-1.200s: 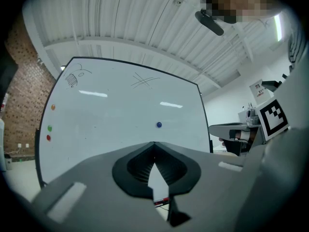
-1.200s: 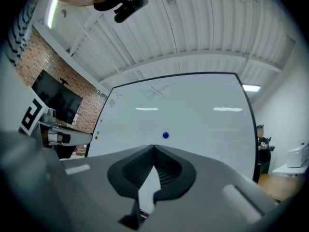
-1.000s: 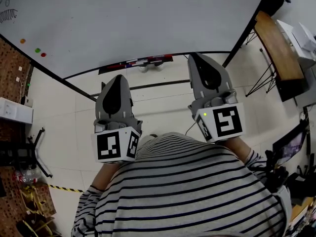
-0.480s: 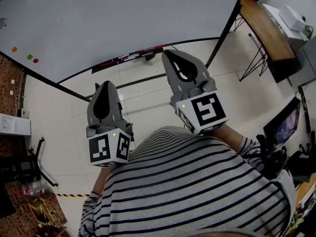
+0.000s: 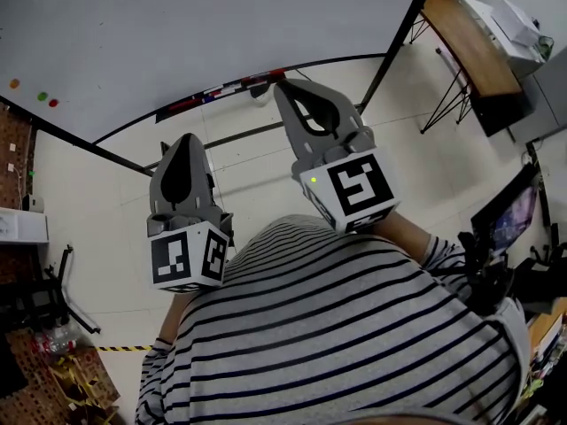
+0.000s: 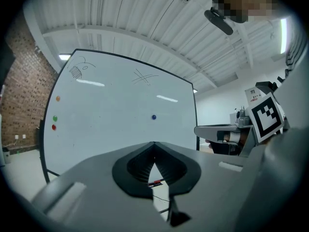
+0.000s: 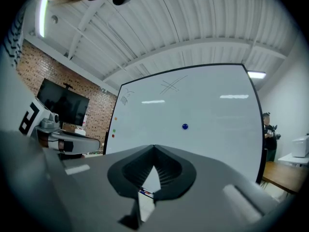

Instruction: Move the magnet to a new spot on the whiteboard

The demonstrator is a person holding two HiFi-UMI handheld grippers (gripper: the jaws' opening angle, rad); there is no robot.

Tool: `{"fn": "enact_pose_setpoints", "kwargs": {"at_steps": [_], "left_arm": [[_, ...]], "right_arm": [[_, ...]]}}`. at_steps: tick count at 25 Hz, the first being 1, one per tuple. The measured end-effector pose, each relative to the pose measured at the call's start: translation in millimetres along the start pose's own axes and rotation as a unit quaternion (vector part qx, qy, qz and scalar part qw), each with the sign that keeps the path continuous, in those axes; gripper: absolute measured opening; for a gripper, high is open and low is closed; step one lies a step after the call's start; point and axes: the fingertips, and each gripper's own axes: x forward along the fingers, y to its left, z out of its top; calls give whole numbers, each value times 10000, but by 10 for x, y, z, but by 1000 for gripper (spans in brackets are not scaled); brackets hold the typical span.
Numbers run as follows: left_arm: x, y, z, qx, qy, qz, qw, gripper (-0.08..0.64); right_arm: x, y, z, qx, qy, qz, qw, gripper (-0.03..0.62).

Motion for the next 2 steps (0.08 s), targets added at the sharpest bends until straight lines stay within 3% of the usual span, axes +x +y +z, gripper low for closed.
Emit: {"fn": "enact_pose_setpoints", "kwargs": {"at_steps": [2], "left_arm": [[0,-50,-13,5,26,-79,10000,15]], "right_arm": [[-43,-25,-24,-56,48,-67,10000,2]]}}
